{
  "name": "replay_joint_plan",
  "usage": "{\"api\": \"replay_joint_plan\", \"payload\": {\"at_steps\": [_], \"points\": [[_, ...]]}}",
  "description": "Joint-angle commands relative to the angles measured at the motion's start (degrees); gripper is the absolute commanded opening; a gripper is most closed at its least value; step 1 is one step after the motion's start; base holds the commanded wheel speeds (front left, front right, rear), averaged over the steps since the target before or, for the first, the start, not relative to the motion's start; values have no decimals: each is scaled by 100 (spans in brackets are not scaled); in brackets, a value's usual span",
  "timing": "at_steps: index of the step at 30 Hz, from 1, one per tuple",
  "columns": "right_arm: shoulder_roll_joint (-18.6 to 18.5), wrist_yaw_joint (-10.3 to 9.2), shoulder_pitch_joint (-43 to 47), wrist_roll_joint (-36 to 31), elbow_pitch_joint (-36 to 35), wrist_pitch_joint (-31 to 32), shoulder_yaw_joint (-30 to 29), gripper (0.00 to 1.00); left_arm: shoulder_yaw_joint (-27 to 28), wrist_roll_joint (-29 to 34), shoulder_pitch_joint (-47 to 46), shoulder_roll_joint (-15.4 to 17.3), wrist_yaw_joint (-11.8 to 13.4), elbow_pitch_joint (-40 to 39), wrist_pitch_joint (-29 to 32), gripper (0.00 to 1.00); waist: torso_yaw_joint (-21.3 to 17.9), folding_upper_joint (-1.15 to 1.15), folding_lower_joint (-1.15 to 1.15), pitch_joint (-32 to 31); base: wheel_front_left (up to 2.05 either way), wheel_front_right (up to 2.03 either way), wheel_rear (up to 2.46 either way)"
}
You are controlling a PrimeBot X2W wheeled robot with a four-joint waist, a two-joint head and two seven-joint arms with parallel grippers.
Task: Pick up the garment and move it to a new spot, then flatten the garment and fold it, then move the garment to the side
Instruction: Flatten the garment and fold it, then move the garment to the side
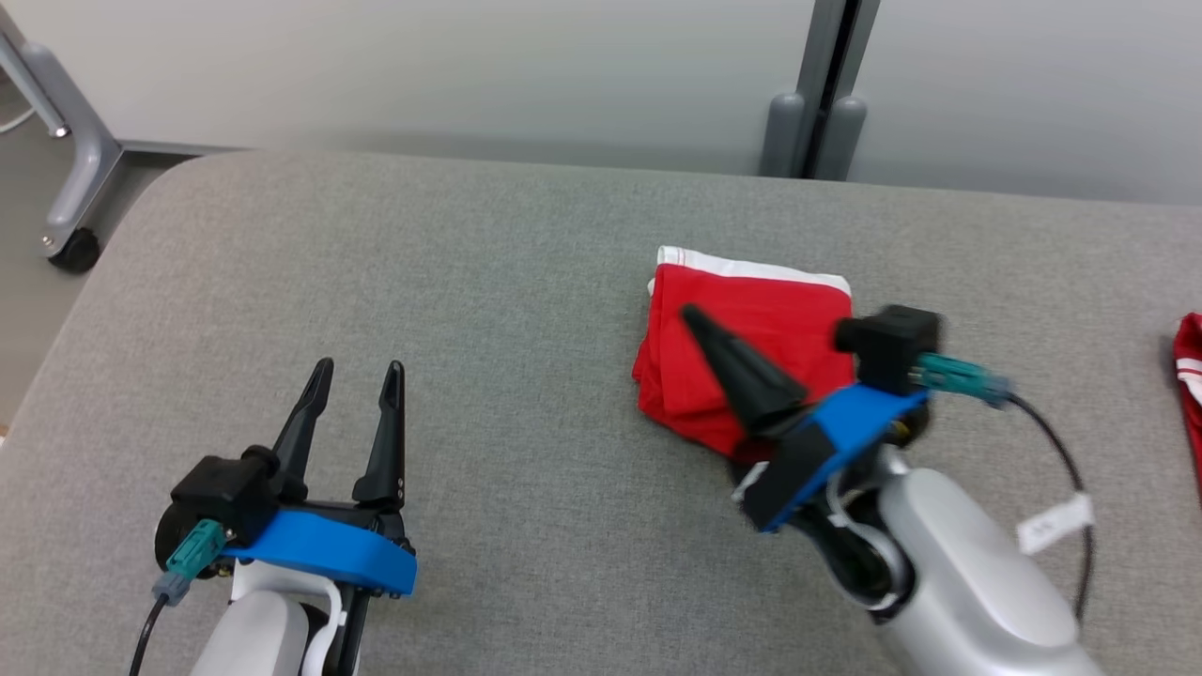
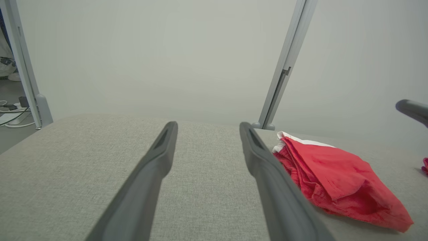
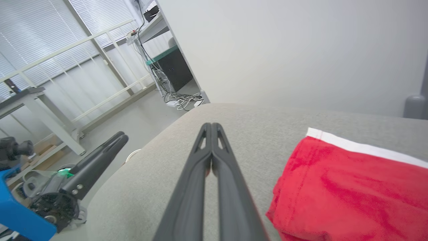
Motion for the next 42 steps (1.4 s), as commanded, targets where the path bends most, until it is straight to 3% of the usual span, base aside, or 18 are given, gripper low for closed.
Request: {"api": "replay_joint_plan", "payload": {"at_steps": [1, 2, 11, 18, 27, 42], "points": [[-73, 0, 209, -110, -46, -89, -180, 48, 28, -9, 85, 23, -6, 5, -25, 100, -85, 0, 0, -106, 0, 0, 0], [-88, 1, 338, -206, -96, -174, -430, 100, 49, -10, 114, 21, -6, -3, -25, 100, -109, 0, 0, -144, 0, 0, 0], [-52, 1, 1586, -1603, -666, -502, -2545, 100, 357, 39, 412, 29, 2, -37, -25, 100, -386, 0, 0, -412, 0, 0, 0], [114, 0, 2179, -2332, -1110, -322, -3378, 100, 619, 88, 626, 63, 36, -25, -25, 100, -640, 0, 0, -556, 0, 0, 0], [220, 0, 2469, -2579, -1254, -166, -3638, 100, 819, 159, 801, 43, 48, 29, -25, 100, -860, 0, 0, -707, 0, 0, 0], [247, 0, 2710, -2820, -1023, -223, -3436, 100, 852, 199, 708, 110, 76, 455, -25, 100, -931, 0, 0, -822, 0, 0, 0]]}}
